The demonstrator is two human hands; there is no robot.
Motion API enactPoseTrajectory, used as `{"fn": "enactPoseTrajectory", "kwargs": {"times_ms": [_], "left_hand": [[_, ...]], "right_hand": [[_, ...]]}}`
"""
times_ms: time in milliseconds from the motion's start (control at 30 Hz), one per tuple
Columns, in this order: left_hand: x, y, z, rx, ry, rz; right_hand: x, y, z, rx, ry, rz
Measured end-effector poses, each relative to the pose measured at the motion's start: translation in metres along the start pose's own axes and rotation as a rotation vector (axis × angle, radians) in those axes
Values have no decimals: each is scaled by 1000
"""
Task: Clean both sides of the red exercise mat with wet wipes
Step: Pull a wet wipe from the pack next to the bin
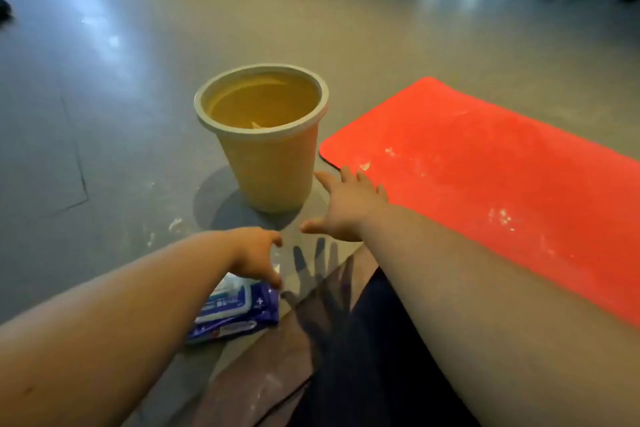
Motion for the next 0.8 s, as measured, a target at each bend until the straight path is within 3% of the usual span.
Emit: {"fn": "enactPoseTrajectory", "kwargs": {"times_ms": [67, 133, 267, 333, 500, 567, 667, 800], "left_hand": [[10, 27, -28, -79, -103, -143], [19, 50, -50, -153, -171, -173], [1, 41, -48, -121, -88, 117], [-15, 35, -39, -59, -51, 149], [-23, 49, -43, -268, -179, -240], [-14, 60, -49, -315, -168, -307], [-10, 68, -48, -407, -42, -223], [-17, 55, -46, -253, -25, -20]], "right_hand": [[-5, 19, -12, 87, -32, -121], [-8, 31, -7, 114, 8, -226], [-10, 20, 16, 146, 77, -311], [-12, 13, 33, 174, 121, -311], [-18, 15, 58, 144, 192, -350], [-20, 17, 58, 127, 193, -362], [-23, 20, 50, 97, 192, -366], [-24, 27, 41, 99, 184, -382]]}}
Point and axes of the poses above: each hand's wrist, its own x-axis away from the middle knuckle, its own y-axis out of the palm, z = x × y, the point moved 8 cm from there along -x, towards the middle knuckle, and after that the axes turned 12 degrees about y, right-handed, at the moved point
